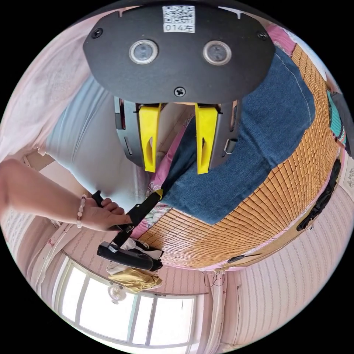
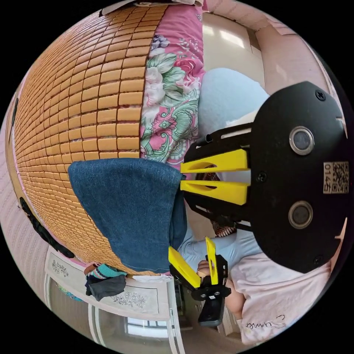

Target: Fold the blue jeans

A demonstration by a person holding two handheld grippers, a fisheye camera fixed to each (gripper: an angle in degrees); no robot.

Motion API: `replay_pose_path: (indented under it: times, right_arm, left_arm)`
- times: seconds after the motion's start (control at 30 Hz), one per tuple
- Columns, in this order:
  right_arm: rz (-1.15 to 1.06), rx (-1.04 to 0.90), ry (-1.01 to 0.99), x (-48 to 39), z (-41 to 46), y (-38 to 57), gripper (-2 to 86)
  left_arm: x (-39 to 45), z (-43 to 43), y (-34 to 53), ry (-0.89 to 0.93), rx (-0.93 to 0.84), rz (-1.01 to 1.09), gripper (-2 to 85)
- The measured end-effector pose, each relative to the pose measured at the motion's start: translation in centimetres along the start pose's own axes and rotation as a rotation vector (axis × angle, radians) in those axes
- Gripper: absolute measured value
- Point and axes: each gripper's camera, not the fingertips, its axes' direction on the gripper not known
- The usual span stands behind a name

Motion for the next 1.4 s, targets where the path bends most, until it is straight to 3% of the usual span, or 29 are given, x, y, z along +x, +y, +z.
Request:
replay_pose_path:
  times: [0.27,0.4,0.47,0.5,0.6,0.7,0.8,0.9,1.03,1.2,1.4]
  right_arm:
    - [-0.158,0.215,-0.252,3.9,-4.0,3.6,0.2]
    - [-0.250,0.223,-0.248,4.6,-4.4,4.5,0.1]
    - [-0.279,0.229,-0.281,5.6,-4.4,5.0,0.2]
    - [-0.271,0.264,-0.399,7.3,-4.7,5.4,0.2]
    - [-0.164,0.403,-0.583,13.5,-4.9,6.9,1.0]
    - [0.066,0.473,-0.559,19.7,-3.2,7.0,5.5]
    - [0.233,0.408,-0.677,24.1,0.6,4.2,14.1]
    - [0.270,0.303,-0.804,25.7,4.3,0.4,15.2]
    - [0.158,0.214,-0.658,24.5,4.7,-2.0,4.1]
    - [0.048,0.327,-0.624,26.0,-1.2,-0.7,1.5]
    - [-0.023,0.504,-0.422,26.3,-11.1,3.4,1.6]
  left_arm:
    - [2.3,1.2,-4.5,-0.043,-0.002,0.112,15.3]
    - [2.7,1.1,-5.3,-0.141,-0.067,0.113,7.6]
    - [2.1,1.0,-4.9,-0.076,-0.072,0.079,5.2]
    - [1.8,1.1,-4.6,-0.034,-0.073,0.059,4.5]
    - [1.8,0.8,-4.2,-0.031,-0.057,0.054,3.8]
    - [1.8,0.0,-3.9,-0.021,-0.046,0.052,3.6]
    - [1.6,-1.0,-3.3,0.006,-0.032,0.042,3.5]
    - [1.8,-1.8,-2.9,0.005,-0.031,0.056,3.4]
    - [1.6,-2.3,-3.0,-0.019,-0.036,0.069,3.3]
    - [1.5,-4.0,-5.7,0.087,0.127,0.071,3.1]
    - [1.5,-4.9,-9.0,0.243,0.332,-0.002,3.6]
